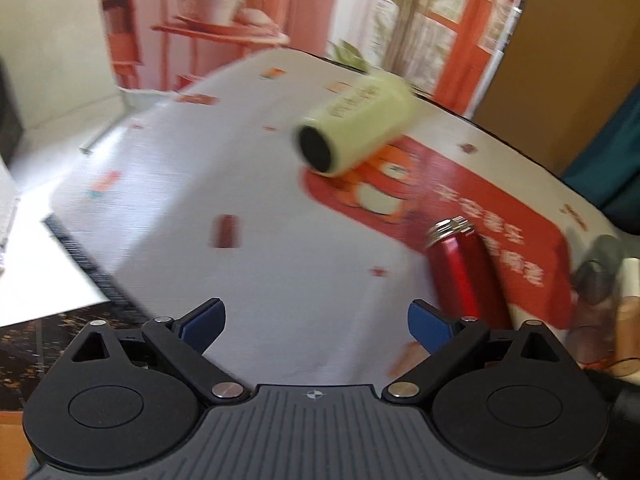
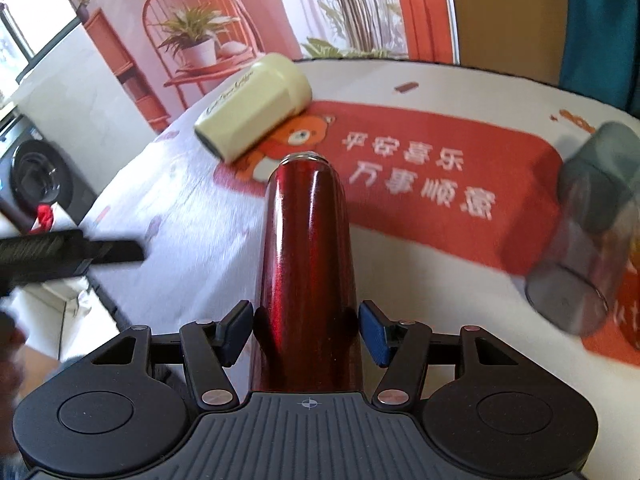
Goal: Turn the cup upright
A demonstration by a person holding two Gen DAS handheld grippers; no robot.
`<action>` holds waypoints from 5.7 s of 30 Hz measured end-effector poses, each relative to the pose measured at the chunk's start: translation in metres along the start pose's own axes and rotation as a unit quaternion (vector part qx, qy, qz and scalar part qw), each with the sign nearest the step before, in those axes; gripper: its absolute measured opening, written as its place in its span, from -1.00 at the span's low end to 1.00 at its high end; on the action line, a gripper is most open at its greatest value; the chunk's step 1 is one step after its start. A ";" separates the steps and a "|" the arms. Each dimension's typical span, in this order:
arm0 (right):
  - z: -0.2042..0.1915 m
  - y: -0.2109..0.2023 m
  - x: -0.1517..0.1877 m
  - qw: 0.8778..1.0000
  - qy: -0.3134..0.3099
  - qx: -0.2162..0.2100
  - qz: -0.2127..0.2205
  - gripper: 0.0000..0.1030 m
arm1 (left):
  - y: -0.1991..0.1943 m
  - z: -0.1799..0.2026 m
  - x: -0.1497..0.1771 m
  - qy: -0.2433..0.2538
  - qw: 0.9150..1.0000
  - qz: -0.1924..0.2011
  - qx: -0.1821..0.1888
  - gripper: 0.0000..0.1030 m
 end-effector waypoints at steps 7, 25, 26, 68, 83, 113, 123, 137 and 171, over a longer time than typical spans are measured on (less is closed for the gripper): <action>0.005 -0.011 0.012 1.000 -0.012 -0.005 -0.017 0.06 | 0.052 0.037 -0.012 0.017 0.998 -0.041 0.053 0.83; -0.015 0.039 -0.017 0.994 -0.091 0.010 -0.063 0.17 | 0.112 0.047 -0.019 0.012 0.979 -0.103 0.174 0.77; -0.014 0.041 -0.019 0.994 -0.091 0.007 -0.065 0.18 | 0.113 0.048 -0.019 0.014 0.978 -0.105 0.177 0.77; -0.031 0.012 -0.043 0.975 -0.207 -0.016 0.086 0.15 | 0.061 0.034 -0.055 -0.031 0.961 -0.033 0.274 0.27; -0.021 0.008 -0.075 0.967 -0.194 0.006 0.166 0.14 | 0.009 0.081 -0.076 0.055 0.956 0.045 0.284 0.27; 0.006 -0.016 -0.042 0.982 -0.124 0.026 0.143 0.12 | -0.025 0.072 -0.035 0.048 0.966 0.033 0.254 0.82; 0.000 -0.019 -0.035 0.977 -0.149 0.037 0.150 0.13 | -0.034 0.061 -0.033 0.044 0.974 0.048 0.219 0.82; 0.004 -0.030 -0.035 0.981 -0.127 0.048 0.138 0.23 | -0.044 0.046 -0.022 0.060 0.986 0.063 0.142 0.85; 0.034 -0.172 0.063 0.987 0.008 0.120 0.105 0.99 | -0.161 0.066 0.079 0.166 0.983 0.082 -0.002 1.00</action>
Point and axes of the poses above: each gripper's, at about its wrist camera, not at the fingertips, and y roughly the way its jaws point, z to its right, x to its underside, the point moved 4 cm from there along y, roughly the way its jaws point, and after that the axes turned 13 degrees about x, right-handed, at the moved point
